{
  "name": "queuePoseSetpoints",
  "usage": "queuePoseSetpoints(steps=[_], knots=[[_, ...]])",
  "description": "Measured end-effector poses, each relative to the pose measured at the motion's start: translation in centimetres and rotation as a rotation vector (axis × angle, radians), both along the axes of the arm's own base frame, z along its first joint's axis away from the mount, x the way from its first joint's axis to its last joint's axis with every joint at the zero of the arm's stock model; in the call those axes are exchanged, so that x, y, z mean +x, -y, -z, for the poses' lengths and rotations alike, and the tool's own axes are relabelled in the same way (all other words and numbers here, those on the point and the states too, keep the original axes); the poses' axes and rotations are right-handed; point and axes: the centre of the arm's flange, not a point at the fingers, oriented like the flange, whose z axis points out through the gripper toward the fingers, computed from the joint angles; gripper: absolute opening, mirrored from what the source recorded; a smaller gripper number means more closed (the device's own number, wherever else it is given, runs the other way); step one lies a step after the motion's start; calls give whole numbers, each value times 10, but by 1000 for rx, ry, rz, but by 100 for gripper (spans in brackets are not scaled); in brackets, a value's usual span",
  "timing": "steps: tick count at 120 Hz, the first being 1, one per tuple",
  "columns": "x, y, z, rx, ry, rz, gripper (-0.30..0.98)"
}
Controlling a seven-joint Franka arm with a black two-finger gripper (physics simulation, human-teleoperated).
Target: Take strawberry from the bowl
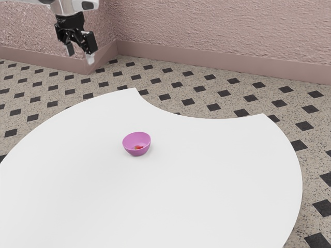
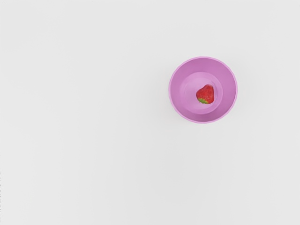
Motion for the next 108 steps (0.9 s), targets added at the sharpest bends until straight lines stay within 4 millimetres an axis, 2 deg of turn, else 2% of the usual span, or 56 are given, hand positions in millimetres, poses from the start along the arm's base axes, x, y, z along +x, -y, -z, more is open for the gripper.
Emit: queuePoseSetpoints(steps=[12,46,59,64,68,81,92,108], knots=[[1,0,-1,0,5,12,69],[0,-16,2,-31,4,3,69],[0,-17,3,-53,5,-17,69],[2,-11,5,-79,7,-41,69],[8,-3,15,-97,0,-64,69],[46,30,77,-147,-52,-155,69],[63,37,108,-166,-58,-255,69],[79,48,179,-179,-87,-393,69]])
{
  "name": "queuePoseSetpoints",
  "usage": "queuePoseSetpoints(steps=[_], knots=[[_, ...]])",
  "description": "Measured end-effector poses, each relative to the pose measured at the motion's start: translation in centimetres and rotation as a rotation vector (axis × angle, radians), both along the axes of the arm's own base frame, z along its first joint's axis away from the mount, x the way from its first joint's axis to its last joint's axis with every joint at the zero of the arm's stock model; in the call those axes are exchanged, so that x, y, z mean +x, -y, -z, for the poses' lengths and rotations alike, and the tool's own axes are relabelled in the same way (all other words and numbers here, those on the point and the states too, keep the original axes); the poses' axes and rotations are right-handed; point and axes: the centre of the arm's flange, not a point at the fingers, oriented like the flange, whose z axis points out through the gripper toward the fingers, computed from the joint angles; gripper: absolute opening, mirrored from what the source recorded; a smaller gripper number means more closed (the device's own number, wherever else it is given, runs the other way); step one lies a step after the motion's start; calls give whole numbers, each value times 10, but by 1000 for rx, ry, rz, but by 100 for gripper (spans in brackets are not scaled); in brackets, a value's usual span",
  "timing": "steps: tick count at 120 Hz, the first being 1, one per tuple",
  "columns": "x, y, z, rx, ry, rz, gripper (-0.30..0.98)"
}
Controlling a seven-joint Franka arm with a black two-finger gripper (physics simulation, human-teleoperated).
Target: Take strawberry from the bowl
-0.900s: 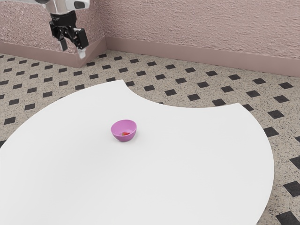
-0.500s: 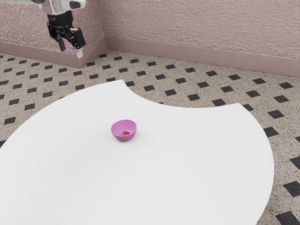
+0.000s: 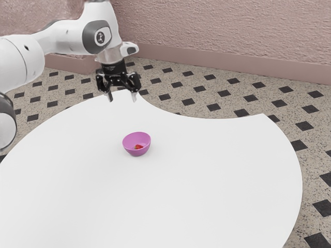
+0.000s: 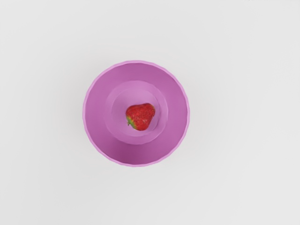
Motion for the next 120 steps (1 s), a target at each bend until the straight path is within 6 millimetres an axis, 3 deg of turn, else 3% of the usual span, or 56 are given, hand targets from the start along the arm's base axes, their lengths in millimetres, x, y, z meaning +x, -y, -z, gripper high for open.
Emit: queuePoseSetpoints(steps=[19,43,82,120], knots=[[6,1,66,-3,-26,-148,69],[6,-1,113,6,-18,-289,69],[0,-6,146,53,-7,-396,46],[6,-11,156,55,48,-340,39]])
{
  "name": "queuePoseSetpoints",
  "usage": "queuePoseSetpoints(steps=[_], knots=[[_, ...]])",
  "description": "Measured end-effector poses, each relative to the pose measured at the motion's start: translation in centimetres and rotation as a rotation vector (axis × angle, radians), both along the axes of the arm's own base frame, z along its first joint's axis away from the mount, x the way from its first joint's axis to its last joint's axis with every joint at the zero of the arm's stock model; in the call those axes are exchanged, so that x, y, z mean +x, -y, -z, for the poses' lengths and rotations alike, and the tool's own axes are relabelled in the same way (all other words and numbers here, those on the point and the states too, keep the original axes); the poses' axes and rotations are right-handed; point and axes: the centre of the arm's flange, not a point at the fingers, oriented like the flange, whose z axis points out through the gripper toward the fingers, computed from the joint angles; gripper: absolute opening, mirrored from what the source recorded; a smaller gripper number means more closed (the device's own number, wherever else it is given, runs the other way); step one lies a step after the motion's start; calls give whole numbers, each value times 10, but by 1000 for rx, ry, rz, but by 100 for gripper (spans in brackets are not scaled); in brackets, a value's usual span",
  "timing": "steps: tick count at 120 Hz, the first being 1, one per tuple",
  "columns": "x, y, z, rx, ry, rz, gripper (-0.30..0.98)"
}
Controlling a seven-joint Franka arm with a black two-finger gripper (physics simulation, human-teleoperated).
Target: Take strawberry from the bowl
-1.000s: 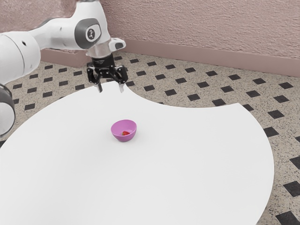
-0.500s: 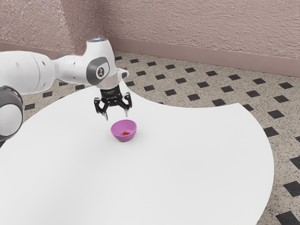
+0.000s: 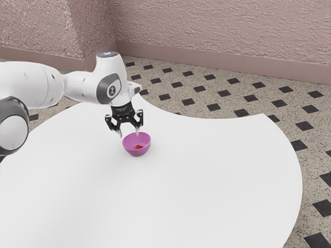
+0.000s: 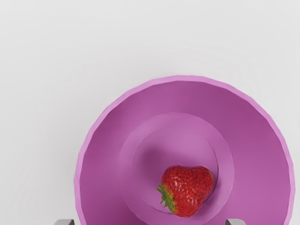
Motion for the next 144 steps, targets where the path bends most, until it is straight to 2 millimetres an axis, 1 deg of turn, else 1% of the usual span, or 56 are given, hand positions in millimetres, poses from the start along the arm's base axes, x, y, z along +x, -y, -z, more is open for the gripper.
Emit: queuePoseSetpoints(steps=[26,78,99,128,144], knots=[[6,0,24,-10,13,78,38],[12,2,53,-16,32,196,35],[17,12,59,-17,37,240,34],[17,13,65,-17,34,270,32],[17,13,67,-17,32,281,27]])
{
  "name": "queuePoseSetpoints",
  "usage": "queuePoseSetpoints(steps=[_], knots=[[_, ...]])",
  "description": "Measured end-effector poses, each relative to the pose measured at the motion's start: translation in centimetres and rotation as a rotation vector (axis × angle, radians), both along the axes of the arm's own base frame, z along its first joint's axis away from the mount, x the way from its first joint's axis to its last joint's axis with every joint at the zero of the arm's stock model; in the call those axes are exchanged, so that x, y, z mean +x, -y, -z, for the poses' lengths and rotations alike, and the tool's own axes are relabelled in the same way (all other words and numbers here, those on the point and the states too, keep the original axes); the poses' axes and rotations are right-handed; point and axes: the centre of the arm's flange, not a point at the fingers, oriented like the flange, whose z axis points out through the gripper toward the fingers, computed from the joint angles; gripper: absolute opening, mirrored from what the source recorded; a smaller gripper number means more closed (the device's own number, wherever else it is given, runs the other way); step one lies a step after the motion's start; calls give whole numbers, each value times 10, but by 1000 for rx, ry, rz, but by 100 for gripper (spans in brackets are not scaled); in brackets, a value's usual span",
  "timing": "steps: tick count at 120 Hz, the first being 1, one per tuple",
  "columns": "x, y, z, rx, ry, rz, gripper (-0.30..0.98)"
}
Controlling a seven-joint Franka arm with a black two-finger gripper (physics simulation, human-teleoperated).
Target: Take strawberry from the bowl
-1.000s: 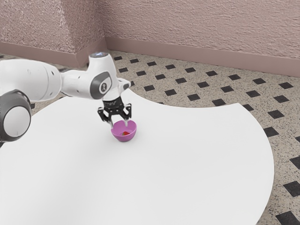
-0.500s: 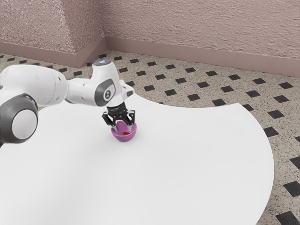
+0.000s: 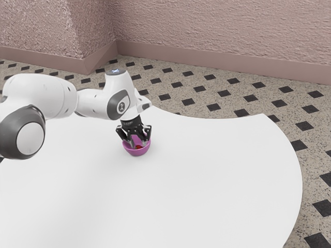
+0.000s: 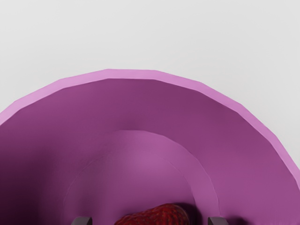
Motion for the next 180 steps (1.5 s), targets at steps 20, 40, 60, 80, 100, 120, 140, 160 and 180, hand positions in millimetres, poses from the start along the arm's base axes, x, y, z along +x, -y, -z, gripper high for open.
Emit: queuePoseSetpoints(steps=[20,40,60,80,100,120,140,160,180], knots=[[0,0,0,1,1,11,20],[0,1,0,3,1,20,13],[0,1,0,9,1,24,7],[2,0,-4,16,8,19,3],[5,1,-16,19,19,15,1],[6,2,-40,26,32,9,-2],[4,5,-71,43,45,7,-4],[5,61,-86,21,57,62,-5],[6,113,-77,0,49,108,-1]])
